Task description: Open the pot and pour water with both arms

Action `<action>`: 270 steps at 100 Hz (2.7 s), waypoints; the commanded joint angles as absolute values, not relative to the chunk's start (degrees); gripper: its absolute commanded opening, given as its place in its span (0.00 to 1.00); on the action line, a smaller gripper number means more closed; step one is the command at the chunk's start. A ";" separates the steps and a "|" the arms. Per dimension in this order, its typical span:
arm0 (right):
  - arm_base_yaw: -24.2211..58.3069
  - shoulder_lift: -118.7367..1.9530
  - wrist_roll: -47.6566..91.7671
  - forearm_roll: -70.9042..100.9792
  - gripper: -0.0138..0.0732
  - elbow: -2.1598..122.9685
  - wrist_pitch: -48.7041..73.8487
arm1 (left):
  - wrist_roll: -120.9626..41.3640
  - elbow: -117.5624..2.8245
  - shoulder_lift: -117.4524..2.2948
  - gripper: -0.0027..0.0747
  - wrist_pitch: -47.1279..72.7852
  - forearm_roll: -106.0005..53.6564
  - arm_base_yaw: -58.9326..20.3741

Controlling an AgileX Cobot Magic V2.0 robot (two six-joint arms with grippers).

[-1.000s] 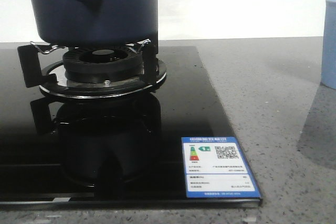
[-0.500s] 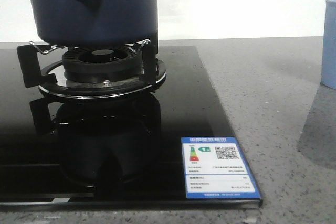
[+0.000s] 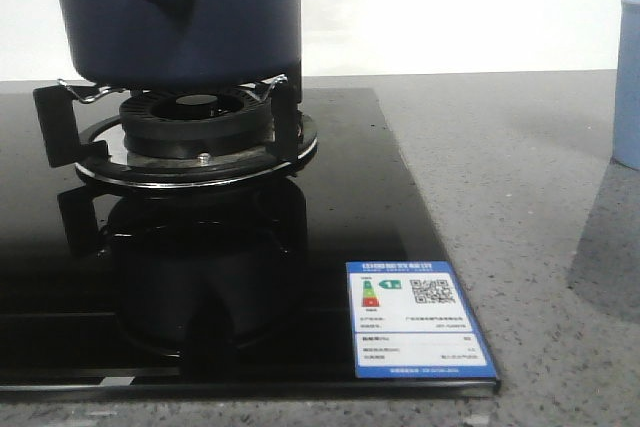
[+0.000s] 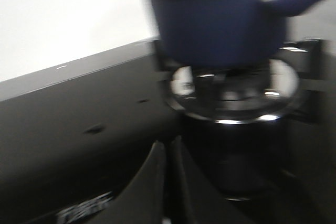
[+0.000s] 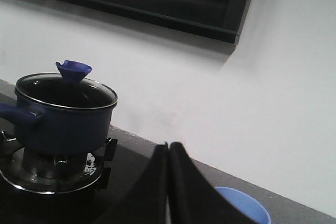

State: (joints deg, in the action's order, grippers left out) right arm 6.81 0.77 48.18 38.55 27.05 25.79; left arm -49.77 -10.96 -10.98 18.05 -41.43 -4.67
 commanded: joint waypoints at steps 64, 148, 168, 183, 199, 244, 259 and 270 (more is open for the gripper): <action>6.92 1.65 48.55 39.64 0.08 28.21 21.46 | -3.91 2.25 1.64 0.01 16.23 -4.65 -3.88; 6.92 1.52 47.39 33.20 0.08 23.66 12.70 | -3.91 2.25 1.64 0.01 16.23 -5.19 -3.88; 6.60 1.52 -7.38 -13.38 0.08 10.86 2.16 | -3.91 2.25 1.64 0.01 16.23 -5.19 -3.88; 6.60 1.52 -17.16 -16.07 0.08 -0.60 -0.88 | -3.91 2.25 1.64 0.01 16.23 -5.19 -3.88; 6.60 1.77 -17.06 -15.44 0.08 -1.16 11.62 | -3.91 2.25 1.64 0.01 16.23 -5.19 -3.88; 6.60 1.77 -11.97 -15.22 0.08 -1.16 17.57 | -3.91 2.25 1.64 0.01 16.23 -5.19 -3.88; 6.60 1.77 -11.97 -15.22 0.08 -1.16 17.57 | -3.91 2.25 1.64 0.01 16.23 -5.19 -3.88; 6.60 1.77 -11.97 -15.22 0.08 -1.16 17.57 | -3.91 2.25 1.64 0.01 16.23 -5.19 -3.88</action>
State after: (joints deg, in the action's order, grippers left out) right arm 6.81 0.77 -12.67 -14.49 -0.81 18.94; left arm -4.25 0.00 0.14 18.88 -4.56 -4.05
